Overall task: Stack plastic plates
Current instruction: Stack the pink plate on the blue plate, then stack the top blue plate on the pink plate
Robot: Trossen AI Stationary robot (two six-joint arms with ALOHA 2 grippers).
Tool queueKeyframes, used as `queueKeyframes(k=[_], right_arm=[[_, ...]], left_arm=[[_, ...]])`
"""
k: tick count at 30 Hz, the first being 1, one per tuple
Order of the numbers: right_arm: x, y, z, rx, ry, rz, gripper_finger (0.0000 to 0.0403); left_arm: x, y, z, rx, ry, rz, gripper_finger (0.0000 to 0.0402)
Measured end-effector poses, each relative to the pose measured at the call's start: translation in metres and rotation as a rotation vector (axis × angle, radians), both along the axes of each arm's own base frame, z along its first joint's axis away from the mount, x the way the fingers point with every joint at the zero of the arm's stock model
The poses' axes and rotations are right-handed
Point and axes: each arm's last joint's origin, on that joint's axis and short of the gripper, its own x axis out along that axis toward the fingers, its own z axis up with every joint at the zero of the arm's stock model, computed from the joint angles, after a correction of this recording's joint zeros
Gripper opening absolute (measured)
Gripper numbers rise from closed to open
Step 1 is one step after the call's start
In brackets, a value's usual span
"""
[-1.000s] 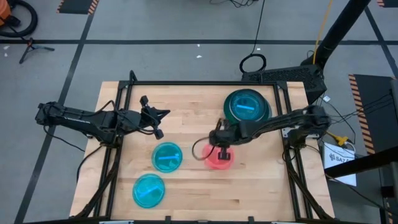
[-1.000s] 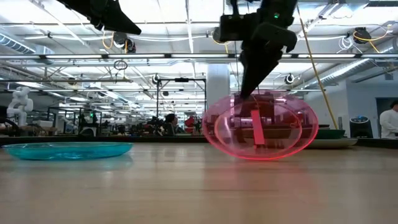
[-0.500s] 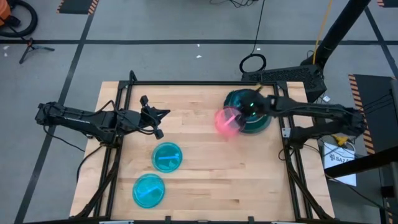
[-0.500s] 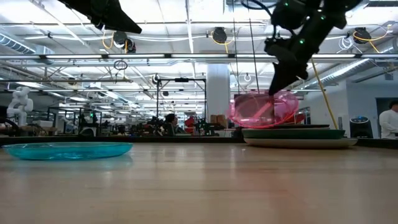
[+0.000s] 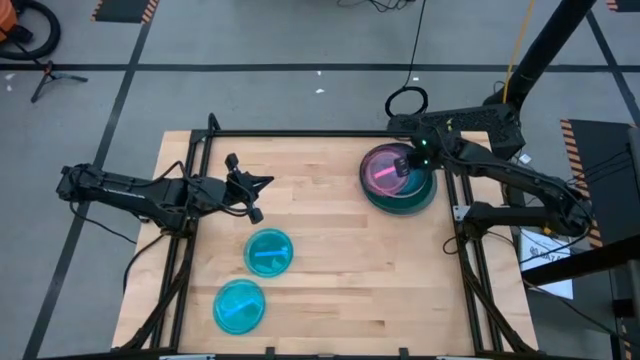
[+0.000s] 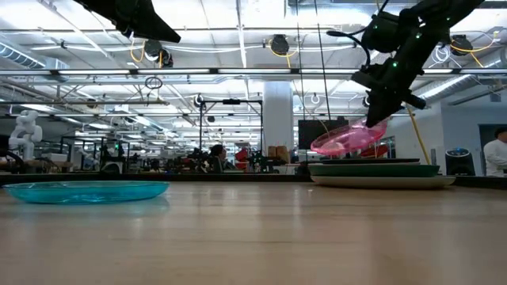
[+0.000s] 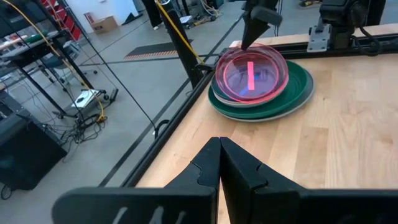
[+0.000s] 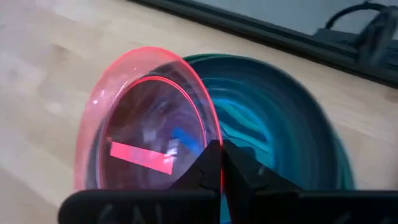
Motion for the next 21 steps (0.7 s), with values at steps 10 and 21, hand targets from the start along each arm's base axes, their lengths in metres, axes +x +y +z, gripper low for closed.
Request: queueKeyframes(k=[10, 21], right_arm=[[-0.009, -0.011, -0.003, -0.018, 0.055, -0.125, 0.0027], [-0.016, -0.010, -0.006, 0.014, 0.097, -0.183, 0.0101]], left_arm=[[0.000, 0.000, 0.000, 0.006, 0.003, -0.002, 0.0012], [0.000, 0.000, 0.000, 0.007, 0.004, -0.002, 0.0012]])
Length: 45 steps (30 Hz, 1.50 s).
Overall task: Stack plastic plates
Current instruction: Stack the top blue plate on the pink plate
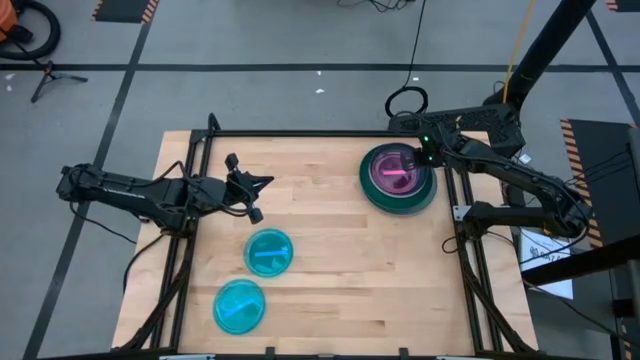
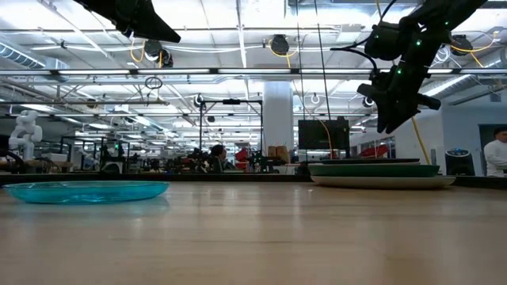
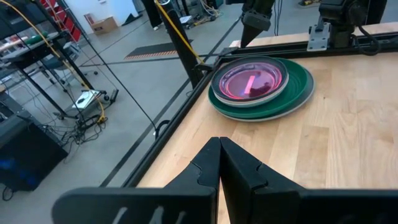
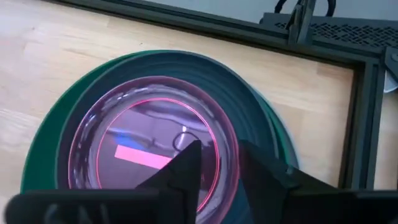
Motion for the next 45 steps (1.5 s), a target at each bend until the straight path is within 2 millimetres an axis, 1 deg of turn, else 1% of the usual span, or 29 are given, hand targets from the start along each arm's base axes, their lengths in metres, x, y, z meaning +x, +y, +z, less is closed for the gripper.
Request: queueKeyframes(k=[2, 5, 8, 12, 16, 19, 27, 32, 36, 40, 45], right_arm=[[0.001, 0.000, 0.001, -0.005, -0.011, 0.001, 0.0114], [0.009, 0.002, 0.003, -0.017, -0.072, 0.044, 0.0129], [0.021, 0.007, 0.007, -0.038, -0.156, 0.090, 0.0132], [0.041, 0.021, 0.015, -0.085, -0.259, 0.177, 0.0128], [0.066, 0.038, 0.019, -0.121, -0.365, 0.277, 0.0123], [0.088, 0.053, 0.016, -0.145, -0.424, 0.341, 0.0123], [0.147, 0.086, -0.007, -0.133, -0.510, 0.485, 0.0122], [0.189, 0.102, -0.016, -0.110, -0.461, 0.564, 0.0122], [0.221, 0.108, -0.021, -0.098, -0.406, 0.605, 0.0122], [0.248, 0.111, -0.027, -0.069, -0.323, 0.624, 0.0122], [0.276, 0.115, -0.041, -0.055, -0.247, 0.671, 0.0122]], left_arm=[[0.000, 0.000, 0.000, 0.000, 0.000, 0.000, 0.0012], [0.000, 0.000, 0.000, 0.008, 0.005, -0.003, 0.0012], [0.000, 0.000, 0.000, 0.017, 0.010, -0.006, 0.0012], [0.000, 0.000, 0.000, 0.017, 0.009, -0.006, 0.0012], [0.001, 0.000, 0.002, 0.019, -0.011, -0.007, 0.0012], [0.001, 0.000, 0.003, 0.025, -0.018, -0.009, 0.0012], [0.001, 0.000, 0.003, 0.040, -0.013, -0.014, 0.0012], [0.001, 0.000, 0.004, 0.068, -0.005, -0.022, 0.0012], [0.002, 0.000, 0.005, 0.092, 0.004, -0.030, 0.0012], [0.002, 0.000, 0.006, 0.104, -0.010, -0.033, 0.0012], [0.002, 0.000, 0.007, 0.117, -0.004, -0.036, 0.0012]])
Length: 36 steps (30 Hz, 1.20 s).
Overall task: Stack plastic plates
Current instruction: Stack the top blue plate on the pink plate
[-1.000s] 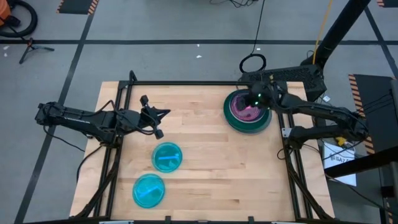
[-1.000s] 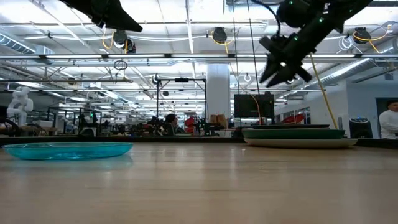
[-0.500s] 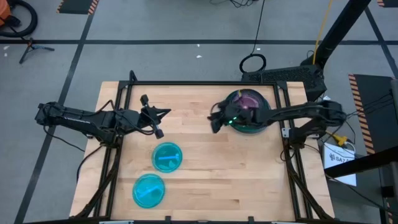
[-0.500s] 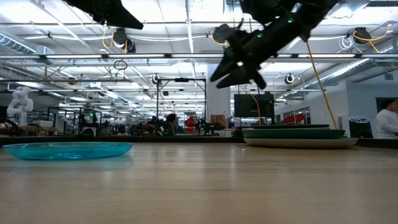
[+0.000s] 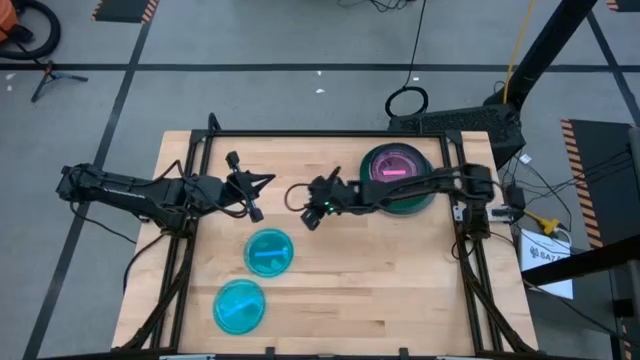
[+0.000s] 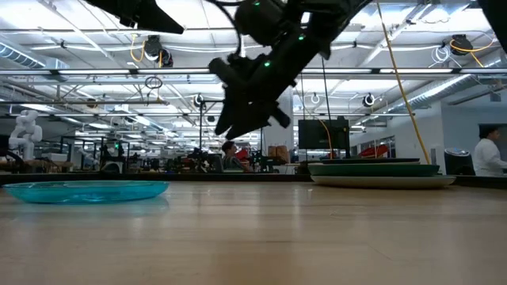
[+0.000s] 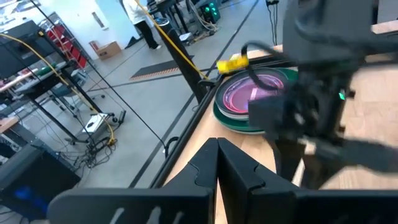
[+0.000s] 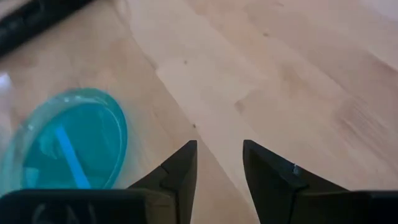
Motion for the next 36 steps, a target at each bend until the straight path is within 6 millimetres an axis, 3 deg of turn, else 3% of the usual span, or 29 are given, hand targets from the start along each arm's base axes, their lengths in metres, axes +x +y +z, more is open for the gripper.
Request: queueKeyframes(k=[7, 15, 25, 36], right_arm=[[0.032, 0.024, -0.019, -0.160, 0.041, 0.217, 0.0122], [0.054, 0.048, -0.047, -0.300, -0.060, 0.390, 0.0122], [0.066, 0.049, -0.082, -0.259, -0.150, 0.381, 0.0122], [0.066, 0.049, -0.084, -0.250, -0.148, 0.375, 0.0122]], left_arm=[[0.000, 0.000, 0.000, 0.001, 0.001, 0.000, 0.0012], [0.000, 0.000, 0.000, 0.003, 0.003, -0.001, 0.0012], [0.000, 0.000, 0.000, 0.005, 0.004, -0.001, 0.0012], [0.000, 0.000, 0.000, 0.008, 0.006, -0.002, 0.0012]])
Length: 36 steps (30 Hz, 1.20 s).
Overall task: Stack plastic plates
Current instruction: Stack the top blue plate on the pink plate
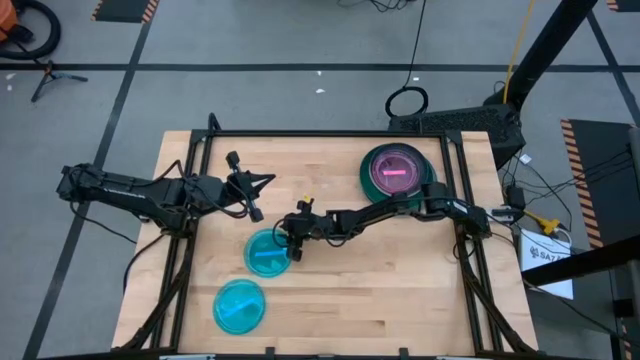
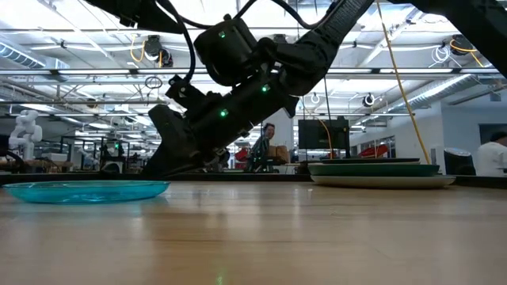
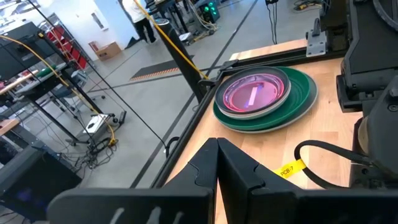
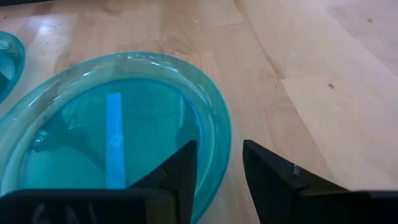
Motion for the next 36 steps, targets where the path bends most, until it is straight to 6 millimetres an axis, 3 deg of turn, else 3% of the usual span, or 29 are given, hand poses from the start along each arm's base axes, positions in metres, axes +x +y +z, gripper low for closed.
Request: queueKeyframes(k=[25, 36], right_arm=[[-0.001, 0.000, -0.001, -0.015, 0.010, 0.005, 0.0122], [0.001, 0.000, -0.016, -0.016, 0.015, 0.005, 0.0122]], left_arm=[[0.000, 0.000, 0.000, -0.002, -0.001, 0.001, 0.0012], [0.000, 0.000, 0.000, -0.002, 0.000, 0.001, 0.0012]])
